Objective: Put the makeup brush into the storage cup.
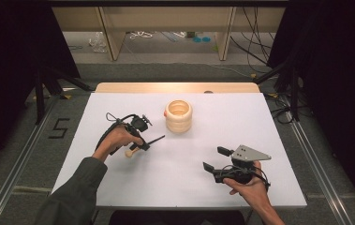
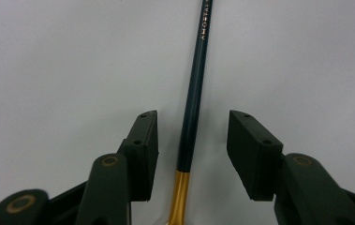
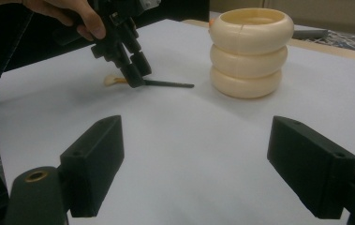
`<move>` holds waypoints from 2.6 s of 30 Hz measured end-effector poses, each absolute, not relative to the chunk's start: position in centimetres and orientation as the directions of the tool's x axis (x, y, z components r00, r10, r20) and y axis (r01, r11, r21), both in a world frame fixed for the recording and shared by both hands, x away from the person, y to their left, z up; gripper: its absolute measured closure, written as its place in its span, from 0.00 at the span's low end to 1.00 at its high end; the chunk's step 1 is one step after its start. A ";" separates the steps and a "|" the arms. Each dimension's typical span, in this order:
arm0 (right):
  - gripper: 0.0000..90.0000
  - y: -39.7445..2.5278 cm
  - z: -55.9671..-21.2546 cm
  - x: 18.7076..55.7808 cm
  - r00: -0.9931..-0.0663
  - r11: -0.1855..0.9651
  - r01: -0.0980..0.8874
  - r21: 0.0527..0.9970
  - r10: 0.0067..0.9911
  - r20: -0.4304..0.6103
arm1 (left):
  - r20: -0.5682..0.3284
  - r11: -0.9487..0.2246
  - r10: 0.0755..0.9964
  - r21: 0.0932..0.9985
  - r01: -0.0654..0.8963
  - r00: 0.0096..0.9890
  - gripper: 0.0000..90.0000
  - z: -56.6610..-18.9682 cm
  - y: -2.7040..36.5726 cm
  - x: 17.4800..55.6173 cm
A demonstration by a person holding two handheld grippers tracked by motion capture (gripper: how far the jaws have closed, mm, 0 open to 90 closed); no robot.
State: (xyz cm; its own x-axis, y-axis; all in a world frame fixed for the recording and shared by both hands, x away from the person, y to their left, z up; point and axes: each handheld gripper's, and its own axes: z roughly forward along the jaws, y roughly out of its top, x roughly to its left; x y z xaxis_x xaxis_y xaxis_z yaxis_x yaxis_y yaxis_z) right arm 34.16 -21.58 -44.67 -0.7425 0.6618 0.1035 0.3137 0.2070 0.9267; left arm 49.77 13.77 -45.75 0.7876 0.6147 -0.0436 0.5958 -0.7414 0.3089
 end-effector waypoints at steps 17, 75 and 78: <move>0.22 -21.7 -44.6 34.1 -0.739 0.239 0.304 0.922 0.670 0.070 | -0.049 -0.752 0.608 0.284 0.595 0.792 0.71 -46.0 14.0 50.1; 0.26 -20.8 -44.1 33.7 -0.766 0.256 0.240 0.936 0.643 0.020 | -0.058 -0.806 0.514 0.307 0.505 0.856 0.92 -44.3 13.5 48.7; 0.22 -20.4 -44.2 33.6 -0.769 0.267 0.243 0.933 0.639 0.017 | -0.078 -0.811 0.494 0.319 0.491 0.866 0.92 -43.9 13.3 48.3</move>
